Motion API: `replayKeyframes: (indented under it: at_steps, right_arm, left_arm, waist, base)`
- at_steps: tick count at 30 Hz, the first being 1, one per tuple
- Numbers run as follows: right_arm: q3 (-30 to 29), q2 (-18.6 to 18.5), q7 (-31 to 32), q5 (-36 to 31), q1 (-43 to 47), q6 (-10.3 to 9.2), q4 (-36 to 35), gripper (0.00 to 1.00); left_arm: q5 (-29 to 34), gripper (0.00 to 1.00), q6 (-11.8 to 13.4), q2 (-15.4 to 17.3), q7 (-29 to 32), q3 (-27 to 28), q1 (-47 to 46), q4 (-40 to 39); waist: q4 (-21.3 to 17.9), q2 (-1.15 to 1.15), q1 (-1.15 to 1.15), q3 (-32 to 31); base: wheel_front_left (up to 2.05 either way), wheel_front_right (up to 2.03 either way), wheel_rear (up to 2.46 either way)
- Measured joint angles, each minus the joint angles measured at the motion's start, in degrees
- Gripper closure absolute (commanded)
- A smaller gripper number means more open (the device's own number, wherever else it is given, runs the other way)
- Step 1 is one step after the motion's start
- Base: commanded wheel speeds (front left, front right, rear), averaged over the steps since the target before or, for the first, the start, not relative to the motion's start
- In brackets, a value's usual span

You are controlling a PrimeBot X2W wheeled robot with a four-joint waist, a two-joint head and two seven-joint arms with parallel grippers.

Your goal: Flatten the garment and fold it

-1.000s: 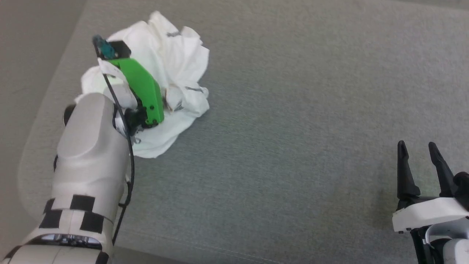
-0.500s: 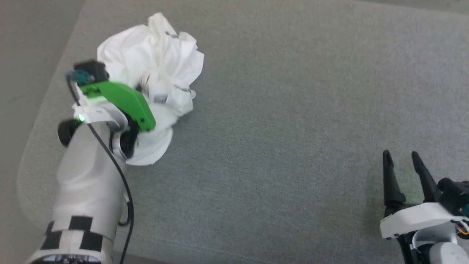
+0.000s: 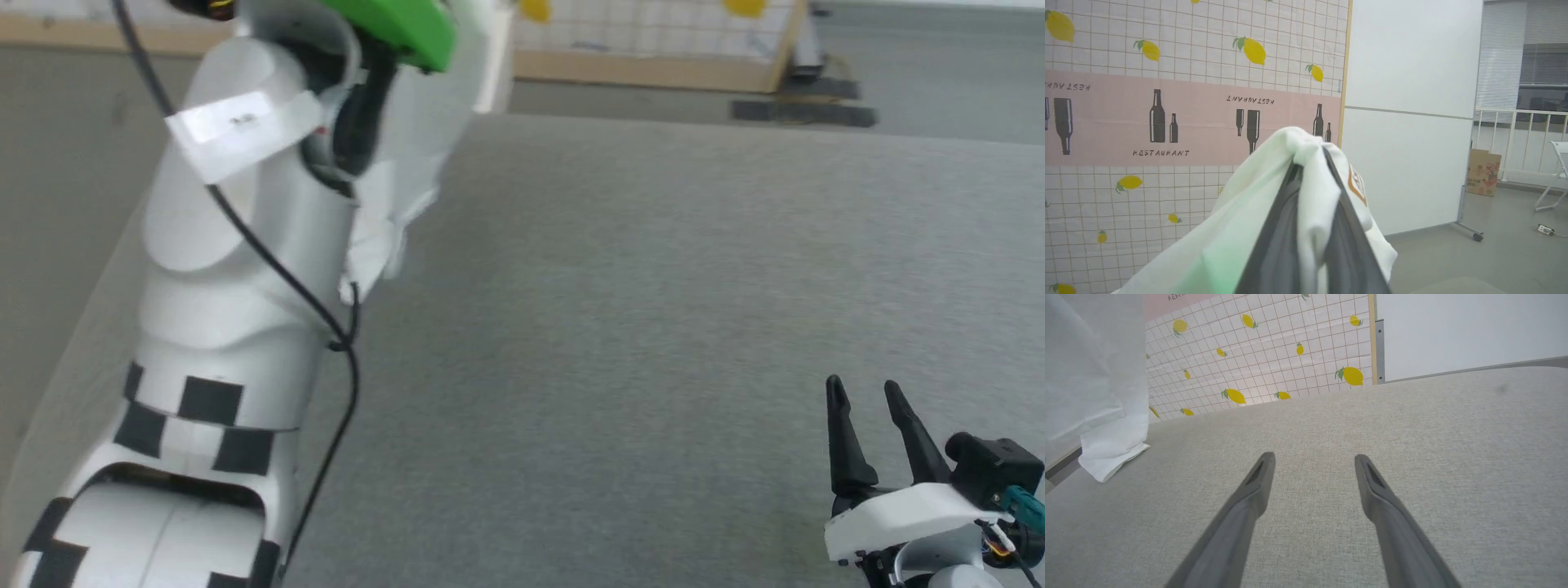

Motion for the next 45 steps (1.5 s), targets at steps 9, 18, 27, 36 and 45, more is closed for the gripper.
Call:
replayKeyframes:
  at_steps: [9, 18, 27, 36, 45]
  right_arm:
    - [-1.7, -0.1, -0.7, 0.5, 0.8, 0.0, 0.6, 0.0]
    - [-1.7, -0.1, -1.5, 0.9, 1.2, 0.0, 1.5, 0.0]
    - [-1.1, 0.0, -1.8, 1.3, 1.1, 0.0, 2.7, 0.0]
    - [-1.9, 0.0, -2.0, 1.2, 1.2, 0.0, 2.9, 0.0]
    - [-1.6, 0.0, -1.4, 1.3, 1.3, 0.0, 2.7, 0.0]
  left_arm:
    - [-3.4, 1.0, 0.0, -1.5, 5.5, -10.9, 6.4, 1.3]
    - [-7.1, 1.0, -0.1, -2.1, 16.5, -23.4, 18.2, 14.7]
    - [-13.3, 0.0, 0.0, -2.6, 28.9, -25.8, 24.2, 22.8]
    - [-24.3, 0.0, 1.2, -1.5, 22.7, -12.8, 23.6, 13.2]
    - [-23.7, 0.0, 3.6, 5.2, 1.5, -1.1, 25.3, -0.3]
  waist:
    - [-10.2, 0.0, 0.0, -1.1]
    - [-15.8, 0.0, 0.0, 1.2]
    - [-14.2, 0.0, 0.0, 1.6]
    - [-9.2, 0.0, 0.0, -0.8]
    - [-4.7, 0.0, 0.0, -3.8]
  base:
    - [0.0, 0.0, 0.0]
    - [0.0, 0.0, 0.0]
    - [0.0, 0.0, 0.0]
    - [0.0, 0.0, 0.0]
    - [0.0, 0.0, 0.0]
